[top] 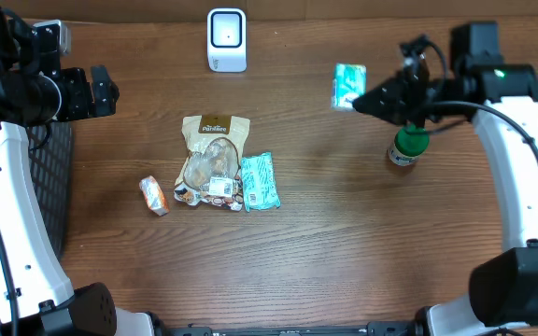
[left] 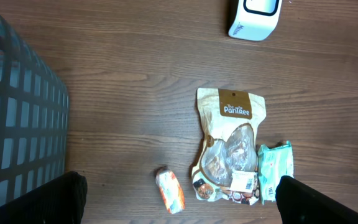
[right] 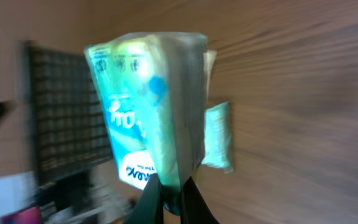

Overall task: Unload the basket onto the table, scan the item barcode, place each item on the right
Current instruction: 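Lift the tissue pack and carry it toward the scanner, then hold the tissue pack in front of the scanner window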

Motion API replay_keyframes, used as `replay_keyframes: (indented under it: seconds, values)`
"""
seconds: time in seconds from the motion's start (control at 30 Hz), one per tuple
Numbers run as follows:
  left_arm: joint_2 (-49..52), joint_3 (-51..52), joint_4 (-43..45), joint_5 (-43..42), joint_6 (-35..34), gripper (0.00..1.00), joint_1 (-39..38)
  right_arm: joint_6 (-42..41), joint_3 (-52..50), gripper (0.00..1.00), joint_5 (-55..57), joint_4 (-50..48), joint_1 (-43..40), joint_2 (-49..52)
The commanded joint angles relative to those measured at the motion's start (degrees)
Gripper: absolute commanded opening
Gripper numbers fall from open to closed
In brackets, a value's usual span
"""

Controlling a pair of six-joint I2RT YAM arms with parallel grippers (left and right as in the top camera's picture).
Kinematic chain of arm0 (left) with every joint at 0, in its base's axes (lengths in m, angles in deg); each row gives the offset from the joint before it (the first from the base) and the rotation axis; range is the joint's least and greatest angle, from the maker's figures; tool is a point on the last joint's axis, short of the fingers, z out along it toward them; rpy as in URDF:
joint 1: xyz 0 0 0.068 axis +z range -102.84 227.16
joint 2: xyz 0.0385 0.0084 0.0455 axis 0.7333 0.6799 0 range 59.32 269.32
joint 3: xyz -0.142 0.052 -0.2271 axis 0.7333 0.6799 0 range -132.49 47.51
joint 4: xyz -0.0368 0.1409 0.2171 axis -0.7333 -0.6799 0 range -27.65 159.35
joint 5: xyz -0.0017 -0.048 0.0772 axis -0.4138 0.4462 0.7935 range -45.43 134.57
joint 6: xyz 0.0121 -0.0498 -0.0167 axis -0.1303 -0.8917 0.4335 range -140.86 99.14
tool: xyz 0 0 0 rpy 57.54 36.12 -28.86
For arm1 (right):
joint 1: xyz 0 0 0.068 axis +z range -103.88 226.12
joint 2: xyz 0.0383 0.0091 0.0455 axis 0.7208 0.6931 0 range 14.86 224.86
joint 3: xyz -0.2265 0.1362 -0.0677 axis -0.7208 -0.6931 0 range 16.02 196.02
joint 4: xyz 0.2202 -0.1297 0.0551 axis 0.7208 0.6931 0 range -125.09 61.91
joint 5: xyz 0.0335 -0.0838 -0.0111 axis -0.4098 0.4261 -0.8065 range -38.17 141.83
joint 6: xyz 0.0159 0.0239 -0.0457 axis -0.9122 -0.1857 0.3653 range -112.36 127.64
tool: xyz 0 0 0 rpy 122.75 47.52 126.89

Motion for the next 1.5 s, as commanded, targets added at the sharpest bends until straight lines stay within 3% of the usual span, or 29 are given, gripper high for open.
replay_keyframes:
  seconds: [0.0,0.2,0.3,0.5,0.83,1.03,1.27,1.47]
  values:
    - [0.2,-0.7,0.1,-0.4,1.1,0.99,-0.1,-4.8,12.5,0.04,24.0,-0.1,8.1,2.6]
    - [0.2,-0.7,0.1,-0.4,1.1,1.00,-0.1,-3.1,29.8,0.04,45.5,-0.8,18.6,13.6]
    - [0.2,-0.7,0.1,-0.4,1.1,1.00,-0.1,-0.6,33.8,0.04,51.6,0.0,21.7,18.3]
    - [0.2,-0.7,0.1,-0.4,1.1,1.00,-0.1,1.7,34.3,0.04,55.5,-0.6,24.4,19.0]
    - [0.2,-0.7,0.1,-0.4,1.1,1.00,-0.1,3.7,34.7,0.04,52.3,1.2,23.7,15.5]
    - [0.2,-0.7,0.0,-0.4,1.1,0.99,-0.1,15.3,34.7,0.04,53.5,-4.5,24.1,15.9]
    - [0.2,-0.7,0.1,-0.4,1.1,1.00,-0.1,32.2,34.7,0.04,68.0,-15.6,24.5,17.1]
    - [0.2,-0.7,0.1,-0.4,1.1,1.00,-0.1,33.2,34.7,0.04,74.4,-14.4,24.0,16.1]
